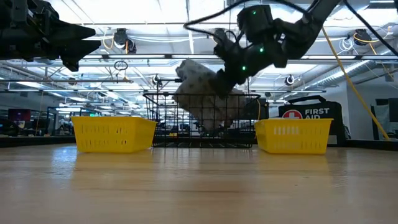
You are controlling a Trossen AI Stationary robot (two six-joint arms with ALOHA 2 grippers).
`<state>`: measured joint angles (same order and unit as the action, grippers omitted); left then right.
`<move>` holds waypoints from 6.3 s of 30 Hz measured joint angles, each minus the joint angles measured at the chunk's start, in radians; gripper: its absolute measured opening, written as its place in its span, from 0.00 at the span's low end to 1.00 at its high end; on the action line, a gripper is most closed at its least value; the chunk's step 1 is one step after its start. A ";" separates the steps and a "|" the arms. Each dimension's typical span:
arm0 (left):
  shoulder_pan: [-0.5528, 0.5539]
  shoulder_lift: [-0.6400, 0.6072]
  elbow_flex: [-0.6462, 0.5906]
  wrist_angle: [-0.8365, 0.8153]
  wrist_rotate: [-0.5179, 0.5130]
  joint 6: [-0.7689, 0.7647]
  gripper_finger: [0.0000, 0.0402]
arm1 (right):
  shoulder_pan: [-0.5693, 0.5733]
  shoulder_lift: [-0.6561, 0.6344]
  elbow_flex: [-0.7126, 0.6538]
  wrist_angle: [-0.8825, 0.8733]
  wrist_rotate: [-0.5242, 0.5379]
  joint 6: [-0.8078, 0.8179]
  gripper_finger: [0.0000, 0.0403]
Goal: Pick & Place Medicine items
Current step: Put the blue patient gown into the wire basket, then adjust the right yellow basket
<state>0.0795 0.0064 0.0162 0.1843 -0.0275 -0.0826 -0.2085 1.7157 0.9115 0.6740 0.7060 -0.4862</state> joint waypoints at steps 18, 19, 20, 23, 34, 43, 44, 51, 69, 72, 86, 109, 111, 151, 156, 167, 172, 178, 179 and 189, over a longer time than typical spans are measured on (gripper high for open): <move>0.000 0.000 0.000 0.000 0.000 0.000 0.49 | 0.001 0.072 0.000 -0.004 -0.122 -0.051 0.16; 0.000 0.000 0.000 0.000 0.000 0.000 0.49 | 0.001 0.072 0.000 -0.005 -0.136 -0.042 0.16; 0.000 0.000 0.000 0.000 0.000 0.000 0.49 | 0.001 0.072 0.000 -0.006 -0.146 -0.029 0.17; 0.000 0.000 0.000 0.000 0.000 0.000 0.49 | 0.000 0.073 0.000 -0.006 -0.187 0.003 0.17; 0.000 0.000 0.000 0.000 0.000 0.000 0.49 | 0.001 0.052 -0.001 -0.029 -0.298 0.086 0.17; 0.000 0.000 0.000 0.000 0.000 0.000 0.49 | 0.008 -0.038 0.000 -0.098 -0.386 0.092 0.27; 0.000 0.000 0.000 0.000 0.000 0.000 0.49 | 0.008 -0.050 0.000 -0.117 -0.406 0.092 0.29; 0.000 0.000 0.000 0.000 0.000 0.000 0.49 | 0.009 -0.098 0.000 -0.178 -0.580 0.125 0.35; 0.000 0.000 0.000 0.000 0.000 0.000 0.49 | -0.011 -0.265 0.238 -0.794 -0.580 0.292 0.38; 0.000 0.000 0.000 0.000 -0.001 0.000 0.49 | -0.034 -0.223 0.368 -0.975 -0.580 0.291 0.35; 0.000 0.000 0.000 0.000 0.000 0.000 0.49 | -0.101 0.082 0.436 -1.044 -0.581 0.247 0.28; 0.000 0.000 0.000 0.000 -0.001 0.000 0.49 | -0.061 -0.013 0.436 -0.996 -0.500 0.192 0.28; 0.000 0.000 0.000 0.000 0.000 0.000 0.49 | -0.037 -0.049 0.436 -0.999 -0.511 0.258 0.28; 0.000 0.000 0.000 0.000 0.000 0.000 0.49 | 0.095 -0.145 0.161 -0.811 -0.544 0.310 0.28; 0.000 0.000 0.000 0.000 0.000 0.000 0.49 | 0.069 -0.145 0.161 -0.815 -0.540 0.299 0.28; 0.000 0.000 0.000 0.000 0.000 0.000 0.49 | 0.150 -0.415 0.161 -1.187 -0.470 0.358 0.28; 0.000 0.000 0.000 0.000 0.000 0.000 0.49 | 0.178 -0.521 0.158 -1.524 -0.470 0.547 0.28; 0.000 0.000 0.000 0.000 0.000 0.000 0.49 | 0.214 -0.605 0.008 -1.646 -0.473 0.703 0.28; 0.000 0.000 0.000 0.000 0.000 0.000 0.49 | 0.223 -0.615 -0.025 -1.646 -0.473 0.713 0.28; 0.000 0.000 0.000 0.000 0.000 0.000 0.49 | 0.274 -0.629 -0.286 -1.399 -0.577 0.812 0.28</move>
<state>0.0797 0.0065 0.0161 0.1844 -0.0277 -0.0826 0.0655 1.0870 0.6258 -0.7254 0.1286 0.3261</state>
